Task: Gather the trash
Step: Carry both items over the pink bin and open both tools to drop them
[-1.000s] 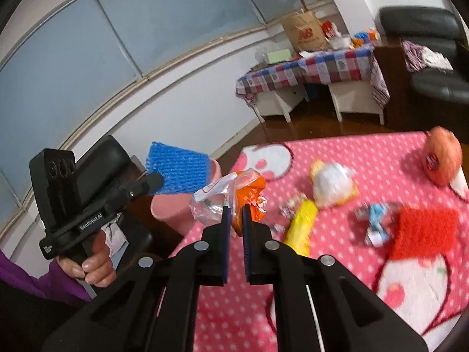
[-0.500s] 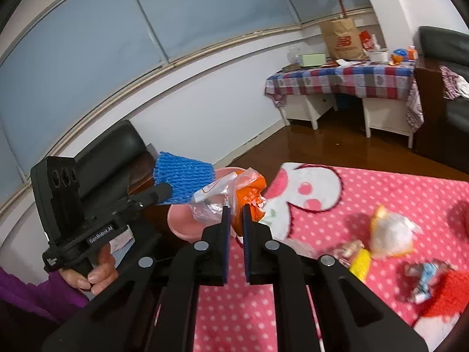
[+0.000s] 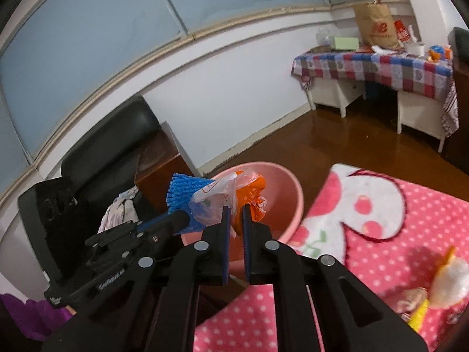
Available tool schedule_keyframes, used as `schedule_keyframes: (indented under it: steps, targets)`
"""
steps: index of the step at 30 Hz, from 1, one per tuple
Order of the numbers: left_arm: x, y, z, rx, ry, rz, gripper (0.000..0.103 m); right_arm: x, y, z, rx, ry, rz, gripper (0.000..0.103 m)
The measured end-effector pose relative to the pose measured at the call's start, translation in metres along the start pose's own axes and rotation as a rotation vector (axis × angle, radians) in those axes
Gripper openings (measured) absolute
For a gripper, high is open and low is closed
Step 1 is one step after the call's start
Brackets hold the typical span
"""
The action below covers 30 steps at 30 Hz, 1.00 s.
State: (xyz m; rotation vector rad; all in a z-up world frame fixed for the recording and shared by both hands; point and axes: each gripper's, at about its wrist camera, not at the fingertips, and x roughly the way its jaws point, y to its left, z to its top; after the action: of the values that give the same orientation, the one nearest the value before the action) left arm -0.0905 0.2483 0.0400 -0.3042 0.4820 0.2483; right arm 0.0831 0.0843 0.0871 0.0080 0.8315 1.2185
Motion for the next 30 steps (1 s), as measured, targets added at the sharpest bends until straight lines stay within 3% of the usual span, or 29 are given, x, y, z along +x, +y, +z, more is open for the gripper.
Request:
schedule_keyframes:
  steps: [8, 10, 12, 13, 14, 15, 17, 30]
  targets:
    - [0.02, 0.036, -0.015, -0.062, 0.064, 0.082, 0.007, 0.058, -0.002, -0.002, 0.02, 0.104, -0.036, 0.008]
    - [0.023, 0.043, -0.018, -0.076, 0.073, 0.106, 0.013, 0.07, -0.006, -0.003, 0.054, 0.145, -0.032, 0.009]
    - [0.025, 0.048, -0.019, -0.094, 0.084, 0.114, 0.035, 0.077, -0.01, -0.003, 0.082, 0.171, -0.023, 0.011]
    - [0.025, 0.05, -0.02, -0.104, 0.083, 0.119, 0.038, 0.079, -0.011, -0.003, 0.09, 0.178, -0.017, 0.013]
    - [0.025, 0.05, -0.02, -0.106, 0.082, 0.121, 0.039, 0.081, -0.012, -0.004, 0.094, 0.18, -0.015, 0.022]
    - [0.025, 0.05, -0.019, -0.105, 0.082, 0.12, 0.039, 0.08, -0.013, -0.004, 0.095, 0.176, -0.014, 0.031]
    - [0.025, 0.048, -0.019, -0.101, 0.079, 0.121, 0.039, 0.078, -0.015, -0.006, 0.096, 0.167, -0.013, 0.034]
    - [0.019, 0.007, -0.018, -0.065, 0.084, 0.068, 0.04, 0.015, -0.013, -0.023, 0.067, 0.067, -0.065, 0.034]
